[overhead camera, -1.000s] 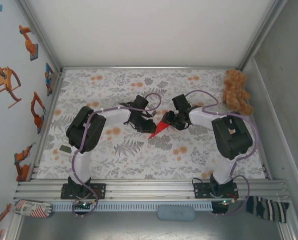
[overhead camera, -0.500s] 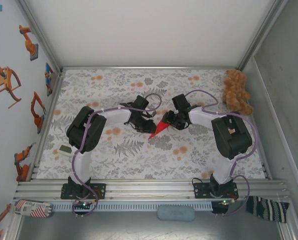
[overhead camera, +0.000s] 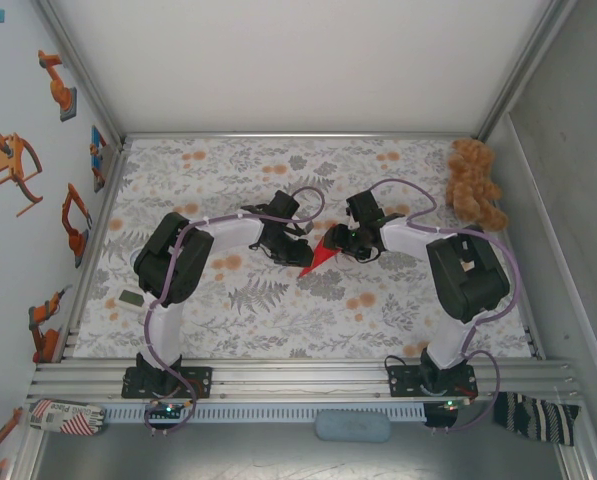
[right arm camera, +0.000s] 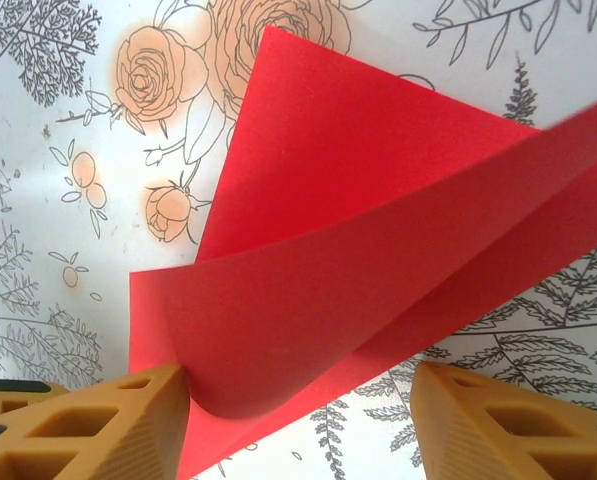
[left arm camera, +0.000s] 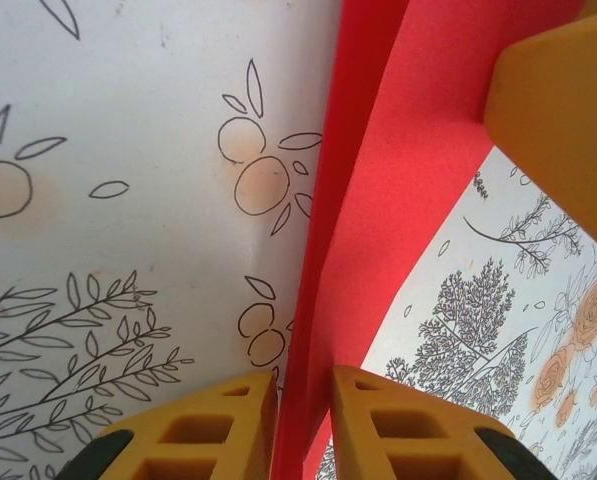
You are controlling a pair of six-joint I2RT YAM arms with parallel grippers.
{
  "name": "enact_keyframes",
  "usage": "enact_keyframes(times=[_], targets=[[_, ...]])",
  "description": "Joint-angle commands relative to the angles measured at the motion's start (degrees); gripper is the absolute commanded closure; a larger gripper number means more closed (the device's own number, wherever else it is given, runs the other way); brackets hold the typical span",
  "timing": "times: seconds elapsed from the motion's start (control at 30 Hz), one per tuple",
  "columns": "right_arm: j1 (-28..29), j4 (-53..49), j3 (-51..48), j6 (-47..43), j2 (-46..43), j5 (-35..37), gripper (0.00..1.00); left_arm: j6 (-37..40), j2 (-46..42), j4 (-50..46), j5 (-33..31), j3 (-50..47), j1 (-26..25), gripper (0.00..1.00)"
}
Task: Fold a paper plane with a square sheet of paper (pick it up from the middle)
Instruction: Fold the wing for the fifth time at the center of the table.
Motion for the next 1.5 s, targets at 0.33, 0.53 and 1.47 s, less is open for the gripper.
enact_keyframes(times=[0.33, 0.53, 1.47], targets=[[-0.15, -8.03, 0.89, -2.22, 5.69, 7.68, 0.51, -0.78, 3.82, -4.85, -2.24, -0.14, -0.7, 0.77], [-0.07, -8.6, 1.52, -1.86, 8.21, 8.16, 0.59, -0.87, 4.64, -4.95, -1.86, -0.01, -0.78, 0.77], [1.11, -10.74, 4.18, -1.41, 12.96, 10.29, 0.54, -1.83, 8.65, -9.84, -8.45, 0.78, -2.09, 0.79]])
